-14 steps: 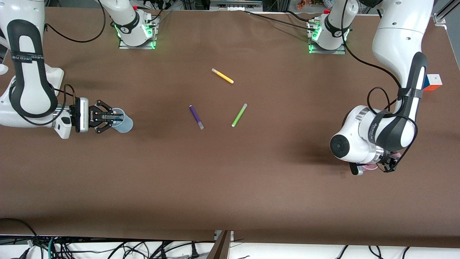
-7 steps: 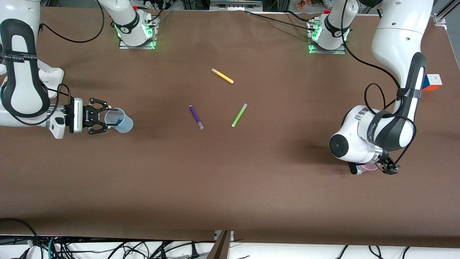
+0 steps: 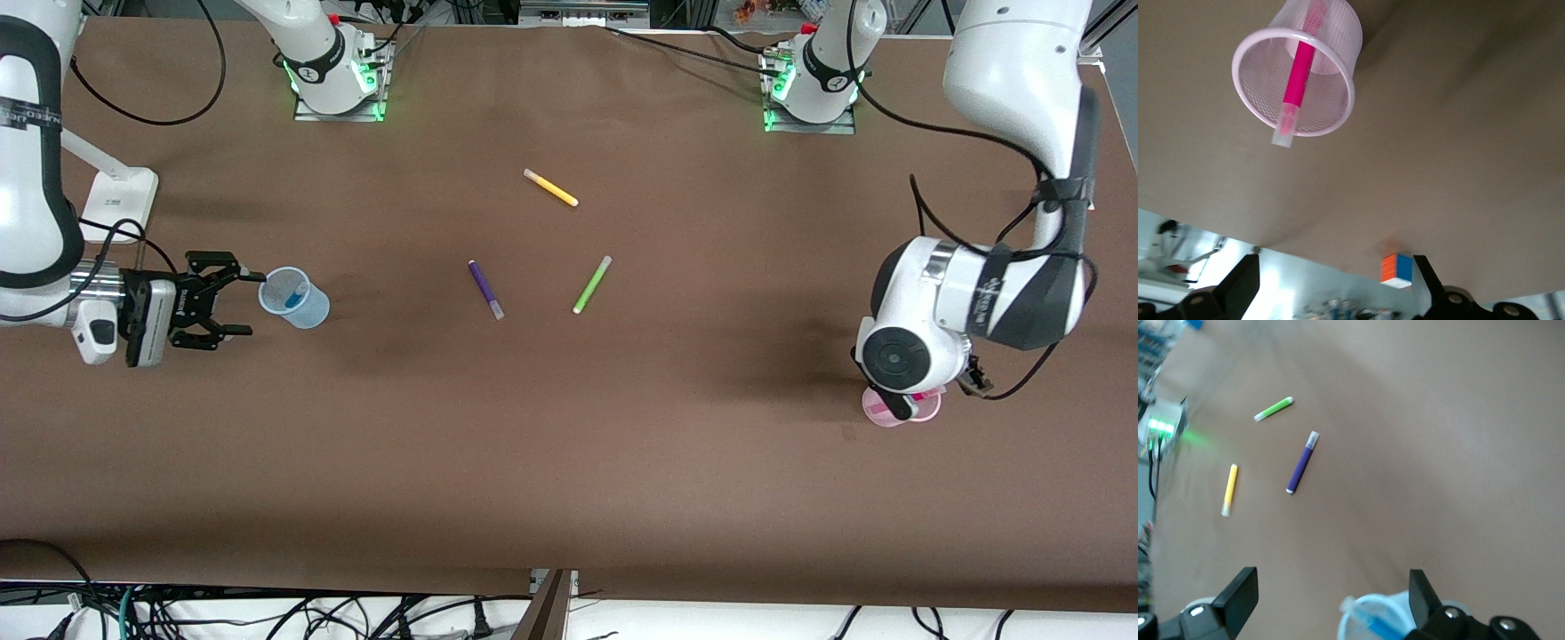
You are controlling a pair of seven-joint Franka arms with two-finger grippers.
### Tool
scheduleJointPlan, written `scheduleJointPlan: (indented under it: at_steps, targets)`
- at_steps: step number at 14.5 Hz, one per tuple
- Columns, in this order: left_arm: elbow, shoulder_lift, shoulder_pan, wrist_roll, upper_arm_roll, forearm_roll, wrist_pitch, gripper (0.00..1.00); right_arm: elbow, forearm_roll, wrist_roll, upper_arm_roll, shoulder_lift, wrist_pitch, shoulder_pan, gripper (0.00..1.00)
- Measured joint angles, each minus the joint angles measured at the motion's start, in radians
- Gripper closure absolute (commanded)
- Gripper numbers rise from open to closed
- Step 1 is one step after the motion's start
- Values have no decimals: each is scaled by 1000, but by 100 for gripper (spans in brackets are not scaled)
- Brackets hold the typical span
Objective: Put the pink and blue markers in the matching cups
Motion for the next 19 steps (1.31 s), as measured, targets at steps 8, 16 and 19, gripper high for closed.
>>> scheduleJointPlan:
  at_steps: [8, 16, 19]
  targets:
    - [7, -91, 60, -384, -3, -391, -18, 0, 202, -250, 756, 9, -1, -163, 75, 0]
    - [159, -270, 60, -416, -13, -502, -76, 0, 196, -556, 1209, 199, -97, -168, 53, 0]
    - [178, -291, 39, -428, 28, -506, -84, 0, 154, -642, 1220, 272, -217, -170, -1, 0]
